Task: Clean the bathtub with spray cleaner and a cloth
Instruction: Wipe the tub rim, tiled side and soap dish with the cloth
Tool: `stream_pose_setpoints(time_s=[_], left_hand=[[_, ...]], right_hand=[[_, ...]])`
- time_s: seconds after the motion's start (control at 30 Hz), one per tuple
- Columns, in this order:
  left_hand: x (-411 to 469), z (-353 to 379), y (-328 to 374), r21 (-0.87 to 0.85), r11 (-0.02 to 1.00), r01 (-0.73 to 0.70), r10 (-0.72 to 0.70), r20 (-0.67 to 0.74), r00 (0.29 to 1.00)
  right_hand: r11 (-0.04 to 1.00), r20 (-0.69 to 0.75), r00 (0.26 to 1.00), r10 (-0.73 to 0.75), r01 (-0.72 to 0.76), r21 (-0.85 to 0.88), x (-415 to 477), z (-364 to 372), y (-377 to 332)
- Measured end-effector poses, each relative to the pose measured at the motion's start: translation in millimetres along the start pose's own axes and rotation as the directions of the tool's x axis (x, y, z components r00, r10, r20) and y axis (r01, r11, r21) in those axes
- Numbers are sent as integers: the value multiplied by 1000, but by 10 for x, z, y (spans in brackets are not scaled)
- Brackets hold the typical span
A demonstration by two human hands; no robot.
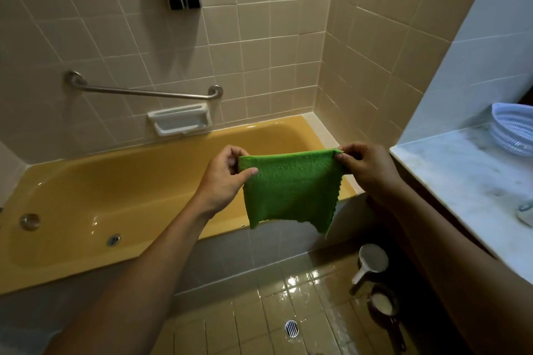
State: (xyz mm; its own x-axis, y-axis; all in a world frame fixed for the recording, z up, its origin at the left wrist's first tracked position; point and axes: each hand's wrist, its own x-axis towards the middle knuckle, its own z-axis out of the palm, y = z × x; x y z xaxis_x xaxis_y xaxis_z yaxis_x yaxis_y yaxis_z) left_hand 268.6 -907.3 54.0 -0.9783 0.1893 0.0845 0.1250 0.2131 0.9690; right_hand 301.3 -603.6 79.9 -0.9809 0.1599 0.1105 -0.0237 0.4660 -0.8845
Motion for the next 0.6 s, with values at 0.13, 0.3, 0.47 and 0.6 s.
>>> stream_pose_setpoints(time_s=[0.13, 0.3, 0.47, 0.6], left_hand=[[46, -54, 21, 91, 995, 52, -60, 91, 994], [57, -58, 78, 458, 888, -35, -83, 234, 969], [-13, -49, 22, 163, 985, 46, -86, 244, 966], [5, 125, 34, 56, 998, 33, -41, 146, 988]], right_hand=[[998, -38, 999, 33, -31, 48, -65, -1, 26], [998, -38, 998, 52, -52, 24, -171, 37, 64], [990, 11, 991, 130, -130, 46, -285, 53, 180], [983, 70, 981, 179, -175, -53, -285, 69, 241]])
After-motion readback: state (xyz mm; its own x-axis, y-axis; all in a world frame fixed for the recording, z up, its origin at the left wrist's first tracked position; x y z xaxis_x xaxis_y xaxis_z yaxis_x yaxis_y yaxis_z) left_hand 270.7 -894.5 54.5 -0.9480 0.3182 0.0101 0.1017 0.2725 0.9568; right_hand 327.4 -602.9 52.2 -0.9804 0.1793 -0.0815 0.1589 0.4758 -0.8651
